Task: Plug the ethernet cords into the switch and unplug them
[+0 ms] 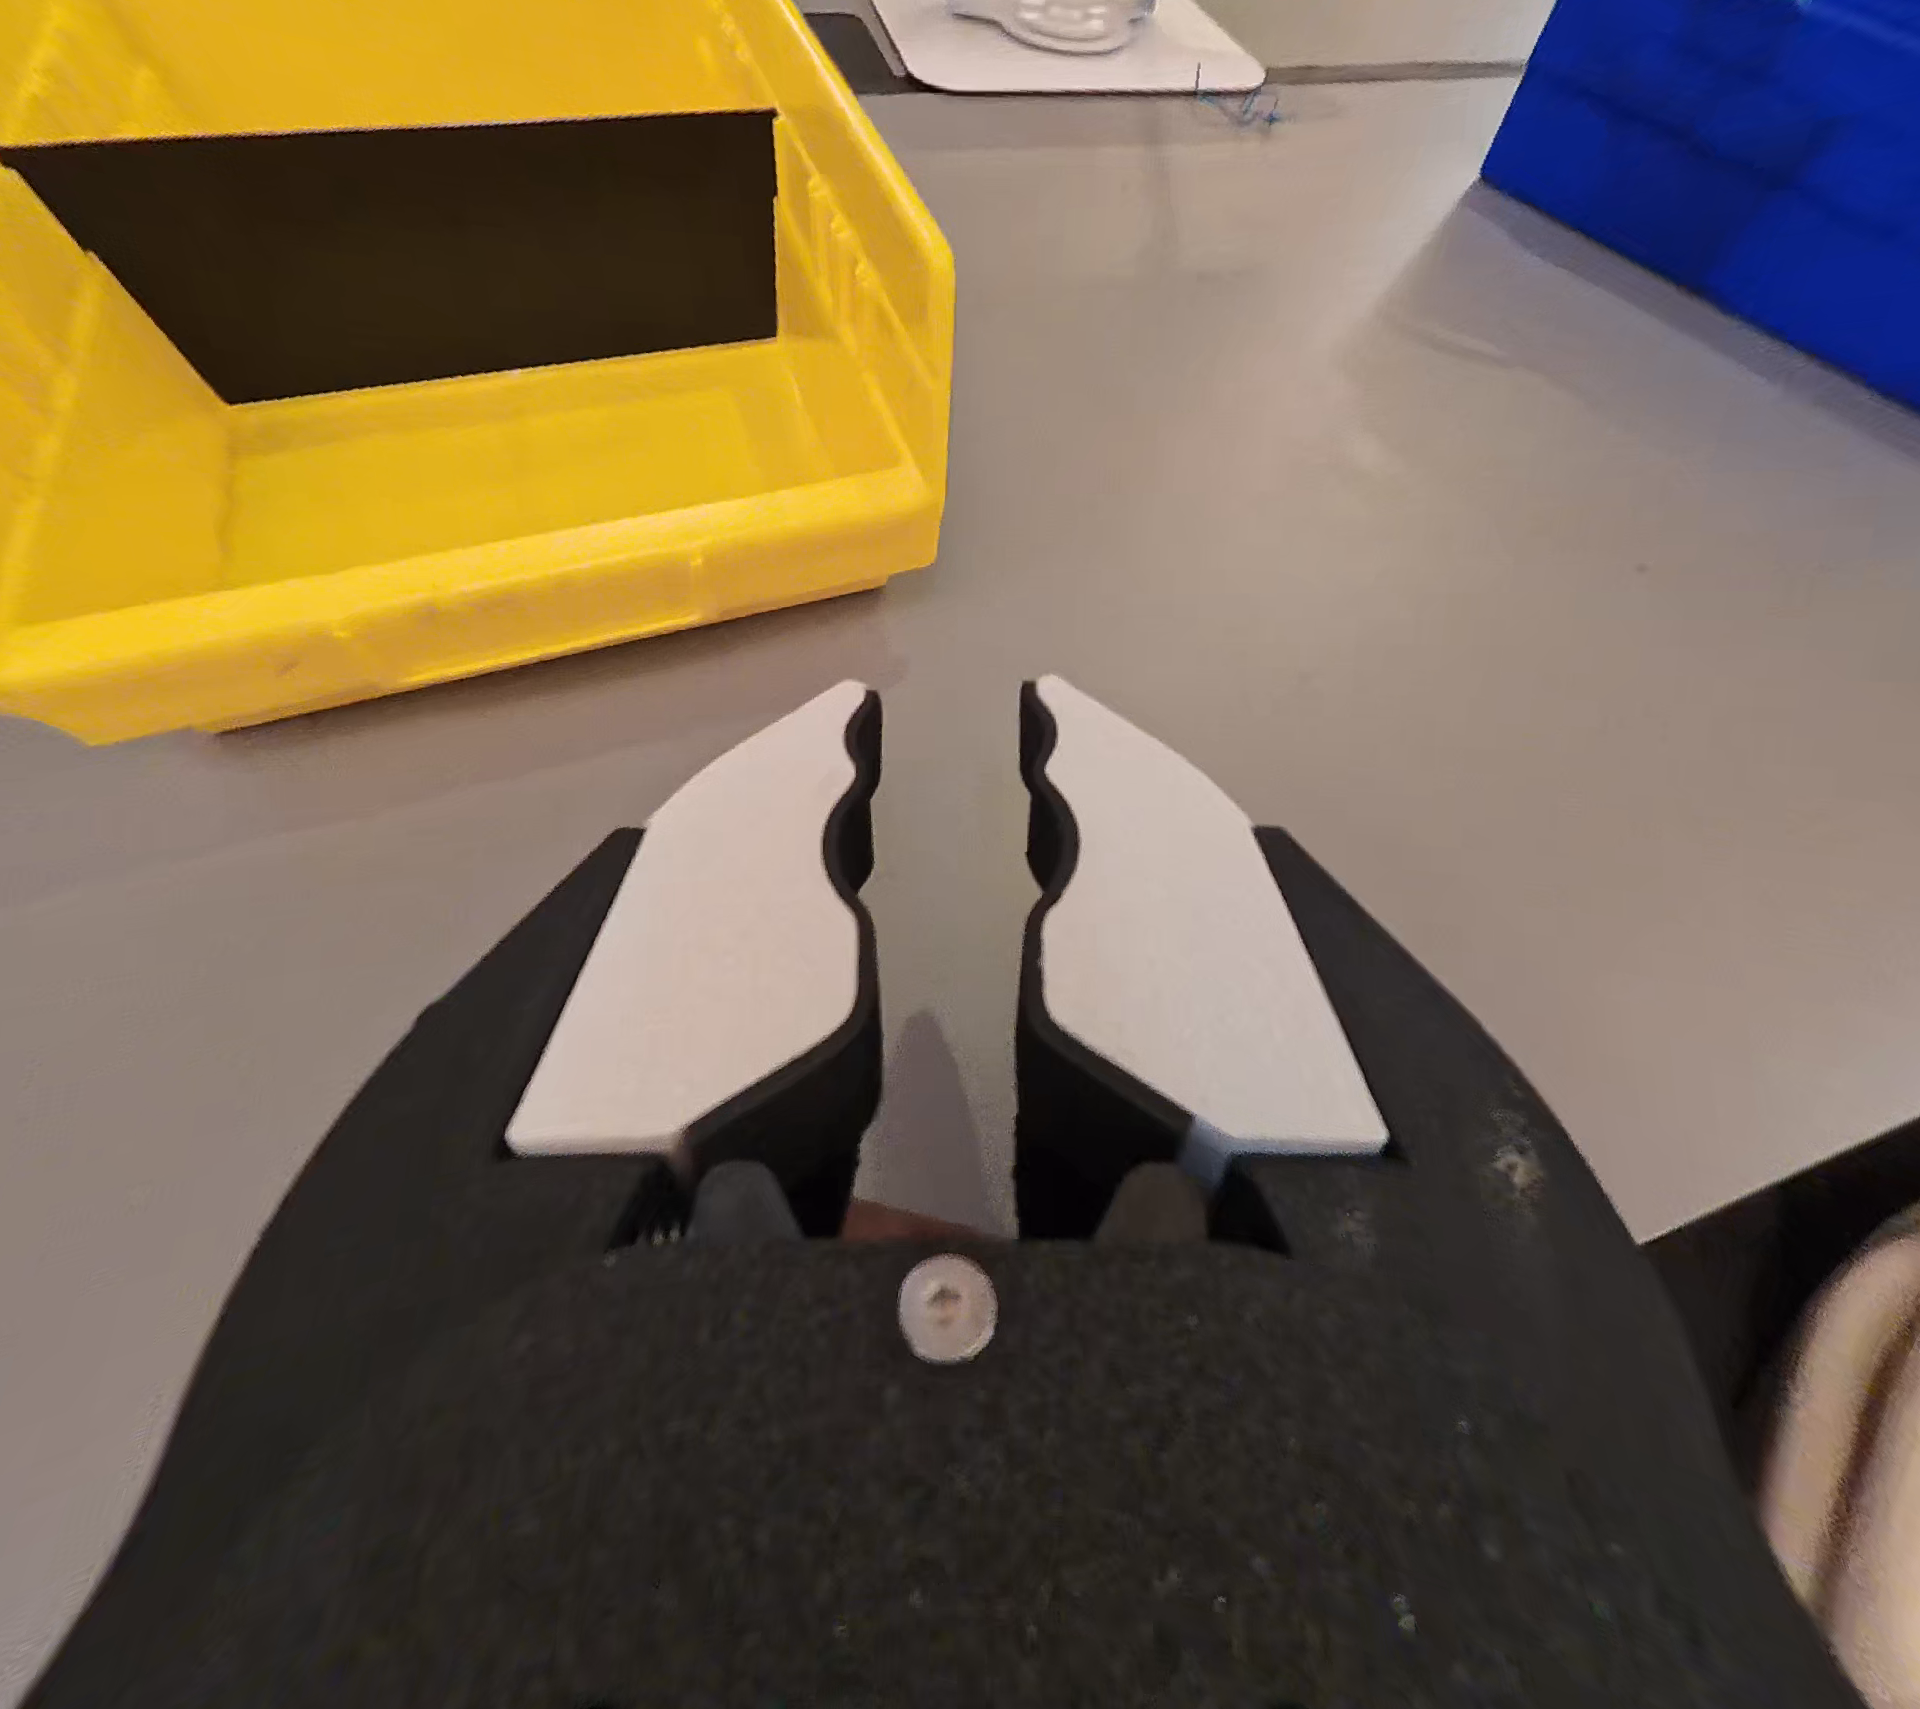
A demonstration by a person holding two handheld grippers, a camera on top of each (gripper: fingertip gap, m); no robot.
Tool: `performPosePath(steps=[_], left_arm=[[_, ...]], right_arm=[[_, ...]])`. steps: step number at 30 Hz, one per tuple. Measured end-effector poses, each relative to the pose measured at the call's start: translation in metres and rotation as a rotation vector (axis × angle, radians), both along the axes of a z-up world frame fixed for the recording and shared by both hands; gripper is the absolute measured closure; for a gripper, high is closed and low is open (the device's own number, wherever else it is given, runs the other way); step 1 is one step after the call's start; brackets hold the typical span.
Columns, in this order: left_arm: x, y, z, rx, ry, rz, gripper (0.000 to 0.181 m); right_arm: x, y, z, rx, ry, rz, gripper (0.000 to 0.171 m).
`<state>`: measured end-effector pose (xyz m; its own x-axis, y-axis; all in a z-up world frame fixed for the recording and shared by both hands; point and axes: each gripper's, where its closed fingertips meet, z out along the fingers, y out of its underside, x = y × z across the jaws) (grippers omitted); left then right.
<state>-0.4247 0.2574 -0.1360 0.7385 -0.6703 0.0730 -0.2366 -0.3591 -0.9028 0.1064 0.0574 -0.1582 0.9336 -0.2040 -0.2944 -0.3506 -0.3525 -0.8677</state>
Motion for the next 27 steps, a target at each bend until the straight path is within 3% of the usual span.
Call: performPosePath(steps=[6,27], left_arm=[[-0.01,0.007,0.004,-0.023,-0.06,0.037,0.157],[0.002,0.001,-0.006,-0.048,-0.028,-0.012,0.156]], right_arm=[[-0.013,-0.02,0.046,0.18,-0.123,0.033,0.124],[-0.029,-0.009,0.047,0.149,-0.235,0.06,0.123]])
